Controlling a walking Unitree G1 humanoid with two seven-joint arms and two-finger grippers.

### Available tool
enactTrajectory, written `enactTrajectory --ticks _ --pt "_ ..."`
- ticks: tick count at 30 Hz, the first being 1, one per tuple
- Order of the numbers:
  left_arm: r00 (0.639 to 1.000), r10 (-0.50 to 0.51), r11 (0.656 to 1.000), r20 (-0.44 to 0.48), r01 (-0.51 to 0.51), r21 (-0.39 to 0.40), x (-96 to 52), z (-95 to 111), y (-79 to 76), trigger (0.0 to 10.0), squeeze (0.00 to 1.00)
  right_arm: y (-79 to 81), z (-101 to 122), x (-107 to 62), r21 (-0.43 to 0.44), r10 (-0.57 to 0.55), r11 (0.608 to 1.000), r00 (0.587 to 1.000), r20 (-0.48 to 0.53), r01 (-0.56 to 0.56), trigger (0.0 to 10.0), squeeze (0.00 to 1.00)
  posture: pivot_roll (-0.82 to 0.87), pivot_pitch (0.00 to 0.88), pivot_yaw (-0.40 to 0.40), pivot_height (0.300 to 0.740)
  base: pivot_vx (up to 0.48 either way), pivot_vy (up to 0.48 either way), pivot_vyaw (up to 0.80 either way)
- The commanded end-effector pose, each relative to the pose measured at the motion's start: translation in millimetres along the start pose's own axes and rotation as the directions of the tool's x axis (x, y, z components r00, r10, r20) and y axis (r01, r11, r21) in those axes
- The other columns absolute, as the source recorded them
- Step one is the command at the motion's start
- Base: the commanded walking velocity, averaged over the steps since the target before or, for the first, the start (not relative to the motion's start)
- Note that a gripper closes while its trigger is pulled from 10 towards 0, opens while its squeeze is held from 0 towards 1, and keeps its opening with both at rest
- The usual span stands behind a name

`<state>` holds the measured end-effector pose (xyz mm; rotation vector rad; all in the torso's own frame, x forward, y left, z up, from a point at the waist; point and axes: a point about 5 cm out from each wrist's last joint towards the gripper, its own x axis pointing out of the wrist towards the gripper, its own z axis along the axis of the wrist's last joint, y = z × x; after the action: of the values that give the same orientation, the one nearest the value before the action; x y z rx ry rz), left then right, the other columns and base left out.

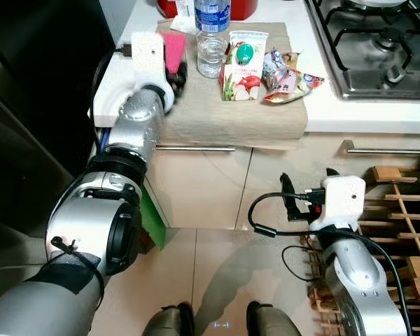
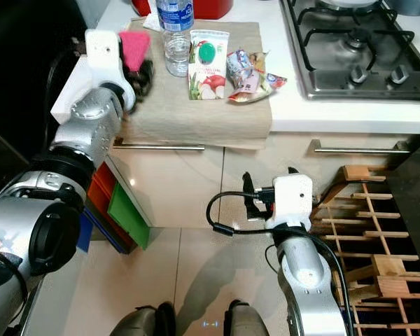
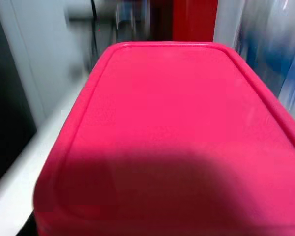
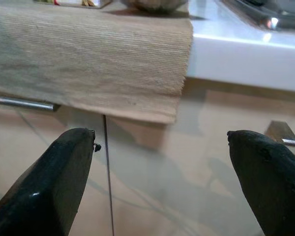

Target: Restocking fridge

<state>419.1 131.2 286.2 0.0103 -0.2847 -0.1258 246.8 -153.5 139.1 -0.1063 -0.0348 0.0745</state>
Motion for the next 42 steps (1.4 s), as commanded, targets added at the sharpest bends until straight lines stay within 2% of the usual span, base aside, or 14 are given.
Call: enactTrajectory --ticks 1,6,12,13,14,16,18,20,22,24,25,27,33,42 --pt "0.995 -0.018 1.000 0.100 0.018 0.005 4.2 24.5 -0.7 0.0 0.00 0.4 -0.6 4.4 -0.001 0.007 1.000 1.000 0.012 -0.007 10.0 0.00 -0.15 0.077 0.053 0.740 0.000 0.000 0.00" --pt "0.974 -0.061 0.998 0.217 0.059 0.013 -2.3 39.1 -3.0 0.0 0.00 -1.0 2.1 21.2 -0.010 0.011 1.000 0.999 0.046 -0.011 10.0 0.00 -0.13 0.011 0.047 0.740 0.000 0.000 0.00" --pt "0.933 -0.126 0.991 0.336 0.130 0.010 -32.4 45.0 -4.1 0.0 0.00 -8.3 10.6 31.9 -0.017 -0.035 0.999 0.993 0.113 0.037 10.0 0.00 -0.11 0.000 0.038 0.740 0.000 0.000 0.00" --pt "0.925 -0.123 0.992 0.360 0.125 0.018 -46.7 46.9 -2.9 1.3 0.00 -12.5 13.0 32.9 -0.016 -0.067 0.997 0.989 0.134 0.069 10.0 0.00 -0.09 0.000 0.030 0.740 0.000 0.000 0.00" --pt "0.920 -0.120 0.992 0.372 0.120 0.023 -55.7 47.6 -2.7 10.0 0.00 -15.6 13.8 34.7 -0.014 -0.087 0.996 0.986 0.144 0.090 10.0 0.00 -0.08 0.000 0.025 0.740 0.000 0.000 0.00" --pt "0.917 -0.110 0.994 0.383 0.109 0.025 -70.2 46.1 -2.4 10.0 0.00 -17.8 15.3 35.4 -0.021 -0.103 0.994 0.982 0.160 0.108 10.0 0.00 -0.07 0.000 0.022 0.740 0.000 0.000 0.00" --pt "0.923 -0.130 0.992 0.363 0.120 0.051 -95.3 33.6 -6.7 10.0 0.00 -21.0 16.1 36.8 -0.029 -0.118 0.992 0.977 0.175 0.125 10.0 0.00 -0.06 0.000 0.010 0.740 0.000 0.000 0.00" --pt "0.940 -0.155 0.986 0.305 0.131 0.099 -111.5 15.9 -8.8 10.0 0.00 -25.2 15.7 38.5 -0.031 -0.138 0.989 0.974 0.180 0.145 10.0 0.00 -0.05 0.000 -0.002 0.740 0.000 0.000 0.00" --pt "0.961 -0.210 0.977 0.179 0.198 0.085 -129.9 -15.6 -11.9 10.0 0.00 -32.5 15.0 35.5 -0.042 -0.165 0.984 0.970 0.178 0.175 10.0 0.00 -0.04 0.000 -0.014 0.740 0.000 0.000 0.00" --pt "0.961 -0.210 0.977 0.179 0.198 0.085 -129.9 -15.6 -11.9 10.0 0.00 -32.5 15.0 35.5 -0.042 -0.165 0.984 0.970 0.178 0.175 10.0 0.00 -0.04 0.000 -0.014 0.740 0.000 0.000 0.00" --pt "0.959 -0.282 0.959 0.038 0.280 0.045 -157.2 -46.3 -16.8 10.0 0.00 -39.1 12.6 27.8 -0.062 -0.189 0.977 0.966 0.174 0.202 10.0 0.00 -0.04 0.000 -0.015 0.740 0.000 0.000 0.00" --pt "0.960 -0.279 0.960 -0.038 0.279 -0.011 -175.2 -60.5 -17.5 10.0 0.00 -40.7 4.4 20.6 -0.073 -0.192 0.976 0.970 0.149 0.204 10.0 0.00 -0.05 0.000 -0.011 0.740 0.000 0.000 0.00" --pt "0.979 -0.205 0.979 -0.016 0.205 -0.011 -164.0 -56.1 -17.3 10.0 0.00 -26.8 1.4 28.4 -0.045 -0.141 0.988 0.980 0.141 0.149 10.0 0.00 -0.05 0.000 0.017 0.740 0.000 0.000 0.00" --pt "0.973 -0.228 0.973 -0.031 0.227 -0.046 -153.3 -57.0 -24.7 10.0 0.00 -17.8 -3.1 38.6 -0.014 -0.102 0.994 0.989 0.110 0.104 10.0 0.00 -0.07 0.000 0.034 0.740 -0.027 0.000 0.00"
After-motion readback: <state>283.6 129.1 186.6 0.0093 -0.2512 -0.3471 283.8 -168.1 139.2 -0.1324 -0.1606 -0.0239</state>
